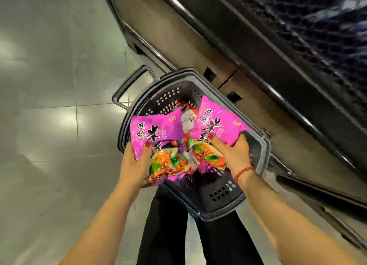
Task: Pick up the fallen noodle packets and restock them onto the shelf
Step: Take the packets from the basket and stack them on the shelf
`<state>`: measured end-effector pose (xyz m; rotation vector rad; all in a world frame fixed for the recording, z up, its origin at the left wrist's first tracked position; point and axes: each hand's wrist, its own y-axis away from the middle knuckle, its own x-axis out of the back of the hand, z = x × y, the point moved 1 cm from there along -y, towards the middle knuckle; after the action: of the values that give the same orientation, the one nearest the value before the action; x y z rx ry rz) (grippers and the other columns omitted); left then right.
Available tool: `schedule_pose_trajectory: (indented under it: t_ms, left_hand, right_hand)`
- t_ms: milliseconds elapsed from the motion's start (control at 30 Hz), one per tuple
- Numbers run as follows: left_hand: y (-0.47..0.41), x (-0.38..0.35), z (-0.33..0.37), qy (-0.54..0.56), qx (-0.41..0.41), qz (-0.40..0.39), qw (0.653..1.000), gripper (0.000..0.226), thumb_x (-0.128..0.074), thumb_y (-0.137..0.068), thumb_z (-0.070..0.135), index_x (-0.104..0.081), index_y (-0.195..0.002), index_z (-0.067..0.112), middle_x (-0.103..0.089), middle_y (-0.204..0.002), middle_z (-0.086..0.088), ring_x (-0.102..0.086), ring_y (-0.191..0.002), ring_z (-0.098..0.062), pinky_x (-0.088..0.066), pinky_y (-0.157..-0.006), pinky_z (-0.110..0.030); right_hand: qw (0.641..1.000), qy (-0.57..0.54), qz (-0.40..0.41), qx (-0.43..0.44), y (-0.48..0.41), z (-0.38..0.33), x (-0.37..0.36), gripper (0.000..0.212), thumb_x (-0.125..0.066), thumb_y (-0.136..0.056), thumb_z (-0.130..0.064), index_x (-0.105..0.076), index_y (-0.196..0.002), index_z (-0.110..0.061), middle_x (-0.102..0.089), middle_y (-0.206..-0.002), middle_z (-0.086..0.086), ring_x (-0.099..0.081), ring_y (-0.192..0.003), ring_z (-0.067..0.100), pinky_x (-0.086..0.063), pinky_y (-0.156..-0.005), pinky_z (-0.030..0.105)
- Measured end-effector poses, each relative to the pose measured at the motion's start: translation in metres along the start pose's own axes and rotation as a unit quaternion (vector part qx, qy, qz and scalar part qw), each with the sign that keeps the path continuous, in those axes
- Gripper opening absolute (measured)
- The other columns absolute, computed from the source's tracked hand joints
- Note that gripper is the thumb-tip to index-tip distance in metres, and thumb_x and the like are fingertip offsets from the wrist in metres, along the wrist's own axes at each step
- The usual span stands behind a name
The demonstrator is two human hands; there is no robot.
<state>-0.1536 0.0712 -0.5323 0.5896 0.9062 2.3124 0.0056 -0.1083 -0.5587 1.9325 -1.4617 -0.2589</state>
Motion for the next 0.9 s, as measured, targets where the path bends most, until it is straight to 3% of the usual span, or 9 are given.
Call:
schedule_pose_trajectory:
  t_ms: [133, 267, 400, 500, 633, 733, 800, 833, 900]
  left_hand:
    - [0.055, 0.023, 0.049, -0.003, -0.040, -0.025, 0.999, 0.064, -0.047, -0.077, 0.065, -0.051, -0.125, 0.024, -0.066, -0.113, 0.001, -0.066, -0.103, -0.020, -0.055, -0.088, -0.043]
    - [0.103, 0.041, 0.092, 0.021, -0.050, -0.059, 0.997, 0.068, -0.041, -0.069, 0.083, -0.051, -0.118, 0.037, -0.066, -0.117, 0.001, -0.068, -0.103, -0.025, -0.053, -0.090, -0.052]
    - [0.139, 0.052, 0.125, 0.064, -0.045, -0.079, 0.994, 0.082, -0.036, -0.069, 0.081, -0.046, -0.134, 0.031, -0.065, -0.121, -0.005, -0.070, -0.097, -0.028, -0.056, -0.085, -0.050]
    - [0.159, 0.056, 0.148, 0.073, -0.080, -0.104, 0.989, 0.060, -0.038, -0.086, 0.069, -0.050, -0.126, 0.026, -0.070, -0.109, -0.008, -0.073, -0.083, -0.029, -0.059, -0.068, -0.042]
    - [0.173, 0.051, 0.165, 0.062, -0.128, -0.152, 0.978, 0.049, -0.044, -0.092, 0.054, -0.049, -0.131, 0.026, -0.069, -0.114, -0.002, -0.071, -0.093, -0.024, -0.056, -0.078, -0.042]
    - [0.181, 0.039, 0.180, 0.049, -0.171, -0.188, 0.966, 0.023, -0.045, -0.099, 0.037, -0.057, -0.117, 0.028, -0.073, -0.102, 0.005, -0.070, -0.088, -0.015, -0.054, -0.069, -0.032]
    - [0.185, 0.028, 0.191, 0.052, -0.197, -0.214, 0.956, 0.019, -0.044, -0.102, 0.030, -0.060, -0.110, 0.027, -0.072, -0.091, 0.009, -0.067, -0.074, -0.008, -0.051, -0.060, -0.024]
    - [0.188, 0.021, 0.197, 0.053, -0.202, -0.226, 0.951, 0.018, -0.045, -0.102, 0.030, -0.063, -0.106, 0.030, -0.068, -0.088, 0.006, -0.062, -0.070, -0.009, -0.049, -0.062, -0.023]
    - [0.192, 0.009, 0.210, 0.051, -0.207, -0.260, 0.942, 0.014, -0.054, -0.097, 0.041, -0.068, -0.099, 0.038, -0.058, -0.096, -0.004, -0.052, -0.085, -0.019, -0.042, -0.074, -0.036]
  right_hand:
    - [0.999, -0.031, -0.011, 0.036, 0.067, -0.056, 0.025, 0.036, -0.080, -0.076, -0.015, -0.064, -0.107, -0.016, -0.072, -0.094, -0.007, -0.068, -0.082, 0.001, -0.052, -0.069, 0.013]
    - [0.996, -0.042, -0.013, 0.081, 0.132, -0.101, 0.049, 0.020, -0.072, -0.084, -0.018, -0.062, -0.099, -0.024, -0.070, -0.091, -0.011, -0.066, -0.078, -0.006, -0.049, -0.067, 0.011]
    - [0.991, -0.063, -0.004, 0.117, 0.188, -0.125, 0.067, 0.014, -0.061, -0.092, -0.017, -0.059, -0.099, -0.030, -0.067, -0.093, -0.016, -0.062, -0.079, -0.011, -0.046, -0.066, 0.005]
    - [0.985, -0.083, 0.035, 0.148, 0.220, -0.143, 0.082, 0.016, -0.058, -0.093, -0.019, -0.058, -0.104, -0.030, -0.066, -0.100, -0.015, -0.062, -0.084, -0.012, -0.045, -0.069, 0.003]
    - [0.974, -0.107, 0.085, 0.181, 0.247, -0.164, 0.103, 0.011, -0.060, -0.091, -0.022, -0.062, -0.101, -0.027, -0.069, -0.097, -0.011, -0.062, -0.080, -0.011, -0.047, -0.069, 0.006]
    - [0.966, -0.117, 0.106, 0.203, 0.257, -0.180, 0.119, 0.010, -0.065, -0.086, -0.027, -0.063, -0.096, -0.028, -0.069, -0.092, -0.010, -0.063, -0.081, -0.003, -0.048, -0.073, 0.015]
    - [0.961, -0.118, 0.121, 0.218, 0.261, -0.192, 0.129, 0.019, -0.068, -0.079, -0.034, -0.062, -0.096, -0.029, -0.069, -0.091, -0.010, -0.064, -0.082, 0.002, -0.048, -0.072, 0.017]
    - [0.957, -0.125, 0.129, 0.226, 0.263, -0.198, 0.134, 0.020, -0.068, -0.078, -0.034, -0.062, -0.096, -0.029, -0.069, -0.090, -0.010, -0.065, -0.081, 0.002, -0.049, -0.071, 0.015]
    - [0.950, -0.140, 0.144, 0.239, 0.266, -0.206, 0.144, 0.021, -0.068, -0.077, -0.034, -0.062, -0.097, -0.030, -0.069, -0.091, -0.010, -0.065, -0.081, 0.000, -0.050, -0.071, 0.015]
